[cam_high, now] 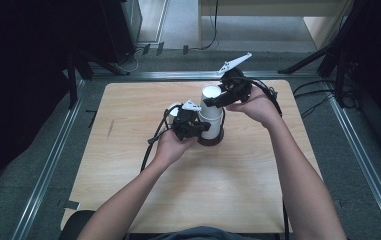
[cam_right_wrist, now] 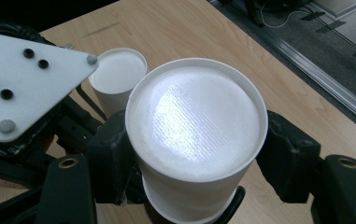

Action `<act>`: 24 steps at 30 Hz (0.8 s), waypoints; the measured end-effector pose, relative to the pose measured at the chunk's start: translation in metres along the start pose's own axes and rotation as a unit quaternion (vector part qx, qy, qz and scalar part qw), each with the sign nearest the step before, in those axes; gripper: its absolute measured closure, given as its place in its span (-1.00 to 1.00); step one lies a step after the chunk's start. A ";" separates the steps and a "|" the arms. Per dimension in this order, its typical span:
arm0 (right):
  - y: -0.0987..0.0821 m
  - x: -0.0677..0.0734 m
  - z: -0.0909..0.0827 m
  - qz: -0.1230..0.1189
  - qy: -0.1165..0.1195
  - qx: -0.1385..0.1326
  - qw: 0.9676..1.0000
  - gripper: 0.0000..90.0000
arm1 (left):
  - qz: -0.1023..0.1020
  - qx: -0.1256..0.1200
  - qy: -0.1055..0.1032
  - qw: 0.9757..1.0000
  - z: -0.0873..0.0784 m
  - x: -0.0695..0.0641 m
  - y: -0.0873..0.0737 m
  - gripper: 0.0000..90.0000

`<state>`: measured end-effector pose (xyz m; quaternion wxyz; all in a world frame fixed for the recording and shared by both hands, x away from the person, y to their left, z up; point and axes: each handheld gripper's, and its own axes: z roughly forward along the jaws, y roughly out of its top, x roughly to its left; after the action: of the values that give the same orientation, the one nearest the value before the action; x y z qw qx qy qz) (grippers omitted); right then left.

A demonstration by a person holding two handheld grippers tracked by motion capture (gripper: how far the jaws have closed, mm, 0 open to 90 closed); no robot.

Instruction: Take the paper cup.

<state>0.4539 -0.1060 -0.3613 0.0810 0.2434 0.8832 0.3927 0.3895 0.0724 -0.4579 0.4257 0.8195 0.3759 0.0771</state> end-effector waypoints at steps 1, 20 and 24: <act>0.001 0.000 -0.002 0.000 0.000 -0.001 1.000 -0.26 | 0.000 0.000 0.000 1.000 0.000 0.000 0.000 0.93; 0.028 0.009 -0.047 -0.005 -0.002 -0.026 1.000 -0.25 | 0.002 -0.001 -0.002 1.000 0.000 0.000 -0.002 0.88; 0.032 0.012 -0.058 -0.006 0.004 -0.028 1.000 -0.25 | 0.000 0.000 -0.004 1.000 0.000 0.001 -0.002 0.87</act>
<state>0.4356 -0.1193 -0.2978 0.0862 0.2337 0.8739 0.4175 0.3886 0.0737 -0.4593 0.4274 0.8196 0.3743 0.0734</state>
